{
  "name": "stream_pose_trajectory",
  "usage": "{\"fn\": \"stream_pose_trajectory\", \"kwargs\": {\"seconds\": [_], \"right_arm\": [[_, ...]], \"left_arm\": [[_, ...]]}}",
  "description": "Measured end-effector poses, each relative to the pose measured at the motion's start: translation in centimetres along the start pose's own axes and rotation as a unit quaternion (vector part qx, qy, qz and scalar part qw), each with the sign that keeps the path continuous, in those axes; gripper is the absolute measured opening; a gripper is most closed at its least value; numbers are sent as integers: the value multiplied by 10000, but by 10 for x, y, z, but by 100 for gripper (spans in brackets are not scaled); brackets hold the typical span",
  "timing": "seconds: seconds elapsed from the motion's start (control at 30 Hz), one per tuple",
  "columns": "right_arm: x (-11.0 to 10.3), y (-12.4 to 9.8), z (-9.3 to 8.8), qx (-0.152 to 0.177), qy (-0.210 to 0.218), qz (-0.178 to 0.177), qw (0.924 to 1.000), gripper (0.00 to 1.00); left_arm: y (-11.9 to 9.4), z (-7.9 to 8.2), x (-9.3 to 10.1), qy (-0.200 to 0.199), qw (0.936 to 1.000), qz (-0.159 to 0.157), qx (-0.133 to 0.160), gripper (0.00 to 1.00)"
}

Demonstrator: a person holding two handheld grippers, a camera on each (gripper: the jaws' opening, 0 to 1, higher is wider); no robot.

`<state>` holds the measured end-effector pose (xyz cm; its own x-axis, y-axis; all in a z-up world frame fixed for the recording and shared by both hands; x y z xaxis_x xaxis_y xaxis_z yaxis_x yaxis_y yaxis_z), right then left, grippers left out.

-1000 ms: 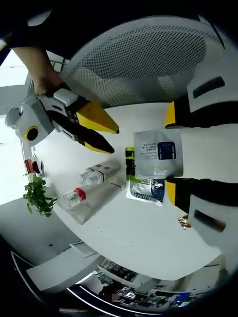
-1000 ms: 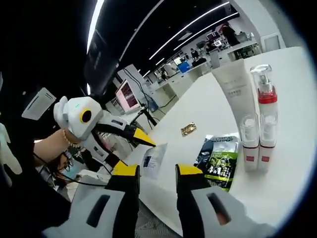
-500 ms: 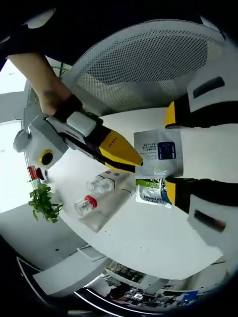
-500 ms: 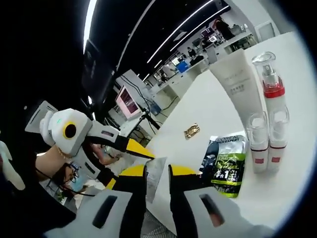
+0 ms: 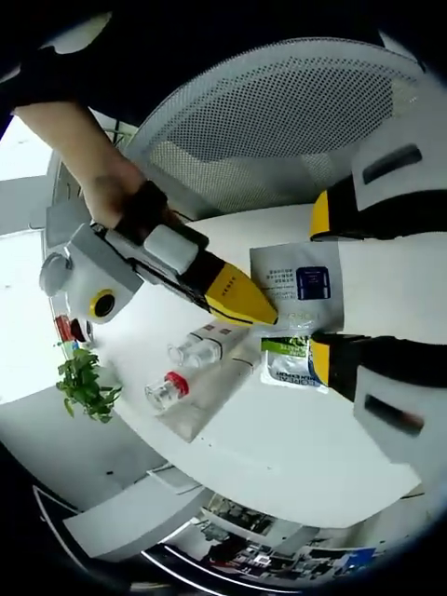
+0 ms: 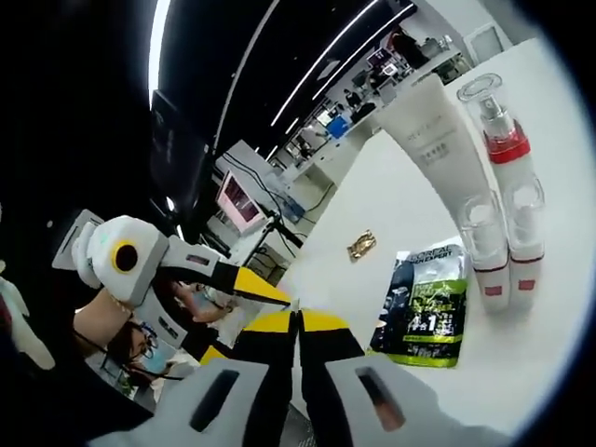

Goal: Arrange the skincare products in the storage area until every visible bottle or jar stands upright without overlapping.

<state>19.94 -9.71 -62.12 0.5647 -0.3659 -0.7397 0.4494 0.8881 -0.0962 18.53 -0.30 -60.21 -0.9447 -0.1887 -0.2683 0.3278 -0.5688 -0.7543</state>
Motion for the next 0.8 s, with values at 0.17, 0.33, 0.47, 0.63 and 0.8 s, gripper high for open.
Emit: {"fn": "stream_pose_trajectory", "kwargs": {"seconds": [0.17,0.33,0.47,0.63,0.8], "right_arm": [[8,-6,0,112,110,-50,9999,1],[9,-11,4,229,185,-104,9995,1],[8,-15,8,447,316,-116,9984,1],[-3,-18,11,633,378,-92,9972,1],[-15,-19,17,824,361,-23,9959,1]], "left_arm": [[4,-2,-3,-445,9989,52,118,42],[3,-6,-6,-1156,9922,184,421,44],[2,-8,-1,-1987,9765,233,805,45],[0,-13,8,-3007,9454,129,1252,44],[-5,-6,21,-3979,8991,-129,1818,35]]}}
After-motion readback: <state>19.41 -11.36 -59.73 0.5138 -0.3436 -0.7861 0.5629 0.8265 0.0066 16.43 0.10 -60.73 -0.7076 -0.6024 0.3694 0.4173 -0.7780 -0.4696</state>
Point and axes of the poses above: the point that each gripper's makers call its tool centre point, and the gripper's own axes: y roughly forward along the fingers, x roughly to its right, z roughly out of its top, the point moved 5 cm from there along -y, roughly backward along the fingers, and after that the axes turned 5 degrees about z, right-handed, at the moved point
